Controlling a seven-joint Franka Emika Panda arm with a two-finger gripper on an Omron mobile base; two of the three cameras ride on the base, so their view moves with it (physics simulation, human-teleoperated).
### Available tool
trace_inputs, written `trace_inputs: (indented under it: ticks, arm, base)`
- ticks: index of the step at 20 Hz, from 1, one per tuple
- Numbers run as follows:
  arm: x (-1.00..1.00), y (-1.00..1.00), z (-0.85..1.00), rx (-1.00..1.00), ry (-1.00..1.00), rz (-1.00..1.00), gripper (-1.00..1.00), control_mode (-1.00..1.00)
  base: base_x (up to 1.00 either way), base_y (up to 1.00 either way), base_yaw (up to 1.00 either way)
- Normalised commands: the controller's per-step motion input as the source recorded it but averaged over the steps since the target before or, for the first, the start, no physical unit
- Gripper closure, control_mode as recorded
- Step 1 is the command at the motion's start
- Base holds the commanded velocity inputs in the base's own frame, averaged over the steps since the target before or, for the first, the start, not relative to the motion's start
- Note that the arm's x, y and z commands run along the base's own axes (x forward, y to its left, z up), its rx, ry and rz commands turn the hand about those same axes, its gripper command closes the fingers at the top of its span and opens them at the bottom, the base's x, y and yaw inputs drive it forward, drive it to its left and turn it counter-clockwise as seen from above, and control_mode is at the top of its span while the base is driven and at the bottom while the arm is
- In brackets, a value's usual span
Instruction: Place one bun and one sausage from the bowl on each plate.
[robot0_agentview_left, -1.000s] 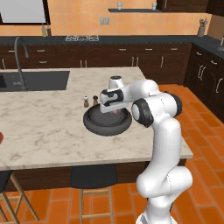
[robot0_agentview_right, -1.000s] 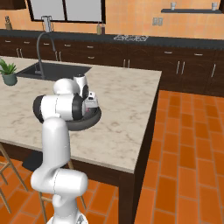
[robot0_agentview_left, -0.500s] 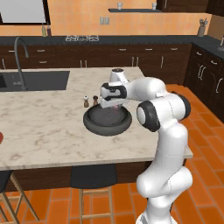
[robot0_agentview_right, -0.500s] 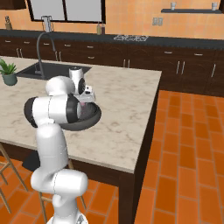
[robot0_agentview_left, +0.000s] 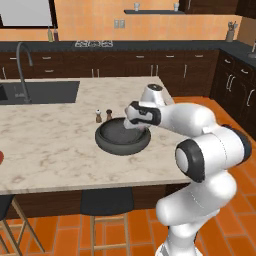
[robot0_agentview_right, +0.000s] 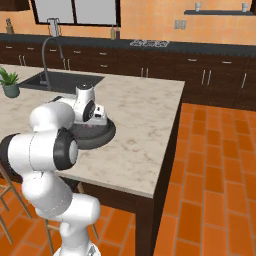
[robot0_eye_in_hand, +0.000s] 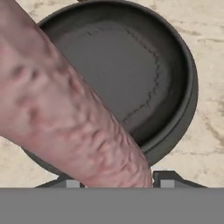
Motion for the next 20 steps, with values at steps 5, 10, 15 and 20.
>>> trace_inputs:
  ticks: [5,10,15,20]
  arm:
    - [-0.85,-0.05,0.60,0.01,0.00,-0.03,1.00,-1.00]
    - [-0.73,-0.12,0.74,0.00,0.05,0.00,1.00,-1.00]
    - [-0.64,-0.03,0.04,0.00,0.00,0.00,1.00,-1.00]
    - [-0.11,0.00,0.00,0.00,0.00,0.00,1.00,1.00]
  base:
    - [0.00,0.00,0.00]
    - [0.00,0.00,0.00]
    - [0.00,0.00,0.00]
    - [-0.52,0.09,-0.02]
